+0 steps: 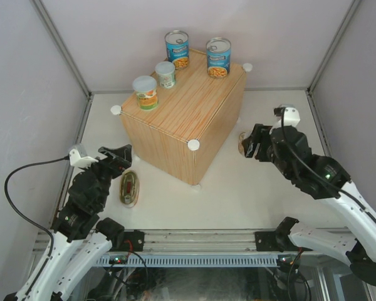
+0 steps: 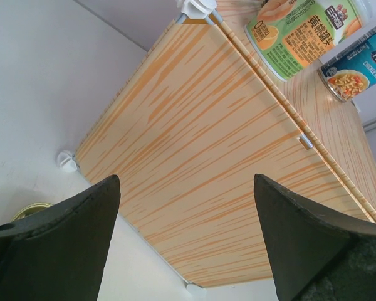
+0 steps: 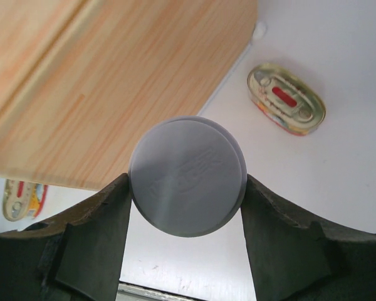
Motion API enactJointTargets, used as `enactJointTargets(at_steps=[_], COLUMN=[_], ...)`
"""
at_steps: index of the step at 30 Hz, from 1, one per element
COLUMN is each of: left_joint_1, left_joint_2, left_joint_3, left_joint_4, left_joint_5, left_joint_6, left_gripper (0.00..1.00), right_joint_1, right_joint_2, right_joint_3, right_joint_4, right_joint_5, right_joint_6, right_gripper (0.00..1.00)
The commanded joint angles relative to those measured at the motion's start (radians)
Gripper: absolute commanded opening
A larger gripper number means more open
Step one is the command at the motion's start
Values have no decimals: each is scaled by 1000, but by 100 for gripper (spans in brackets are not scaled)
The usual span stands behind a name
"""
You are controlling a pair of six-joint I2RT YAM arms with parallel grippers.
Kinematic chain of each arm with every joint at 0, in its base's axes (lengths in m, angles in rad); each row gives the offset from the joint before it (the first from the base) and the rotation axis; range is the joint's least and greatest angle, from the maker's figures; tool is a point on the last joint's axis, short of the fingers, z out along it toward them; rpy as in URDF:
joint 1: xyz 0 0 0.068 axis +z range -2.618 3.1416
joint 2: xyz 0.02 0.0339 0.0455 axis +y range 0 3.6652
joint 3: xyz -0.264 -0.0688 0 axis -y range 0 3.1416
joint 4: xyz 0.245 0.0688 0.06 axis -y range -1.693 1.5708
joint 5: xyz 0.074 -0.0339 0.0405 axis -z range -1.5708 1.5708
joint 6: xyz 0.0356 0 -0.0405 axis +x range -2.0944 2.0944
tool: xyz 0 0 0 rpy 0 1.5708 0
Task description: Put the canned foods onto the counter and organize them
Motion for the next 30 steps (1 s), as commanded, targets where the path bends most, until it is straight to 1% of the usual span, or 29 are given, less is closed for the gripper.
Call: enactJointTargets(at_steps=[1, 8, 17, 23, 30], left_joint_1=[6, 6, 6, 6, 6], left_joint_2=[20, 29, 44, 66, 101], left_joint_3=[77, 112, 141, 151, 172], left_joint_4=[28, 27, 27, 38, 54], left_joint_5=[21, 24, 43, 53, 65], left_joint_6=[38, 58, 84, 89, 131], left_gripper=[90, 90, 90, 90, 90], right_joint_1=[-8, -13, -59, -96, -105], right_joint_2=[31, 204, 448, 622, 804], right_joint_3=[203, 461, 744, 968, 1168], right_joint_4=[27, 19, 1, -57, -110], right_joint_5=[38, -8, -123, -189, -249], right_joint_6=[-73, -143, -194, -213, -216], right_gripper=[28, 28, 28, 28, 27])
